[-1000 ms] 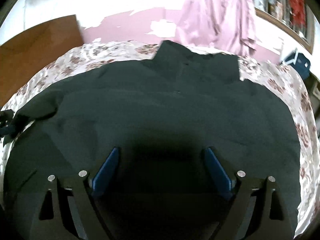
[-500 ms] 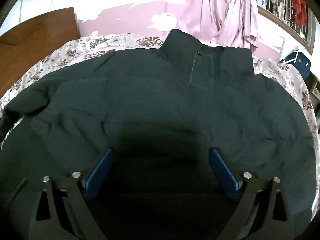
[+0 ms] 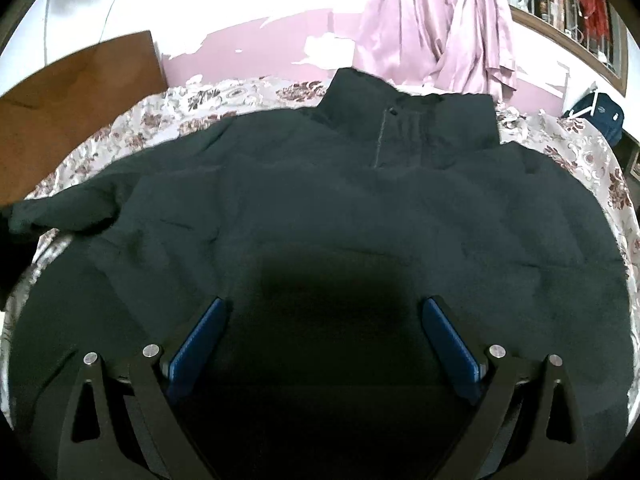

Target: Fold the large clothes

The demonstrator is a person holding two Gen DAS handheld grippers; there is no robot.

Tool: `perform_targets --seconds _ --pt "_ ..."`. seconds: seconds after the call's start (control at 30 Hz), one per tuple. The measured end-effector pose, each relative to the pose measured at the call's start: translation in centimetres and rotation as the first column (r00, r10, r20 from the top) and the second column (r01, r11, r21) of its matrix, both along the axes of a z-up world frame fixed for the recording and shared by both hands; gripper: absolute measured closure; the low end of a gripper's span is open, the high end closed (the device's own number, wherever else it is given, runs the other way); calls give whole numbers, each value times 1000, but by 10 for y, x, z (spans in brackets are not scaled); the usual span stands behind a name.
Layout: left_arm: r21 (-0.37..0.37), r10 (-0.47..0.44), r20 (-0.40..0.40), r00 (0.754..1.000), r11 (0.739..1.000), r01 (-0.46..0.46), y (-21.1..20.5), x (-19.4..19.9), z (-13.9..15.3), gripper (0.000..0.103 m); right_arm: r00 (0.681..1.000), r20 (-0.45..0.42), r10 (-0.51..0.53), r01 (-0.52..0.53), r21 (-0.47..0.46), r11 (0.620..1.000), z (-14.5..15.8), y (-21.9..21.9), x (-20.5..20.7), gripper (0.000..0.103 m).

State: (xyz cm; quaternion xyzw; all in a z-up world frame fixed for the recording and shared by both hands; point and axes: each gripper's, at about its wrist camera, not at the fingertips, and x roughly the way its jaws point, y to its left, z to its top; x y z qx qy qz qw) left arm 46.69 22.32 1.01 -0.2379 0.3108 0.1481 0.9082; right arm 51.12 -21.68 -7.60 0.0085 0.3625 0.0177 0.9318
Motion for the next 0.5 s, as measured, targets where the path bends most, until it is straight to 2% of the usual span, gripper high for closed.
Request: perform_targets --seconds 0.1,0.2,0.27,0.37,0.47,0.5 --pt "110 -86 72 994 991 78 -29 9 47 96 1000 30 -5 5 16 1000 16 -14 -14 7" --pt "234 -181 119 976 961 150 -77 14 90 96 998 57 -16 15 22 1000 29 -30 -26 7" --pt "284 -246 136 960 938 200 -112 17 108 96 997 69 -28 26 20 999 34 -41 -34 7" --pt "334 -352 138 926 896 291 -164 19 121 96 995 89 -48 47 16 999 39 -59 -45 7" --pt "377 -476 114 872 833 405 -221 18 122 96 992 102 -78 76 18 997 40 -79 -56 7" --pt "391 -527 93 845 799 456 -244 17 118 96 990 106 -94 92 24 995 40 -89 -60 7"
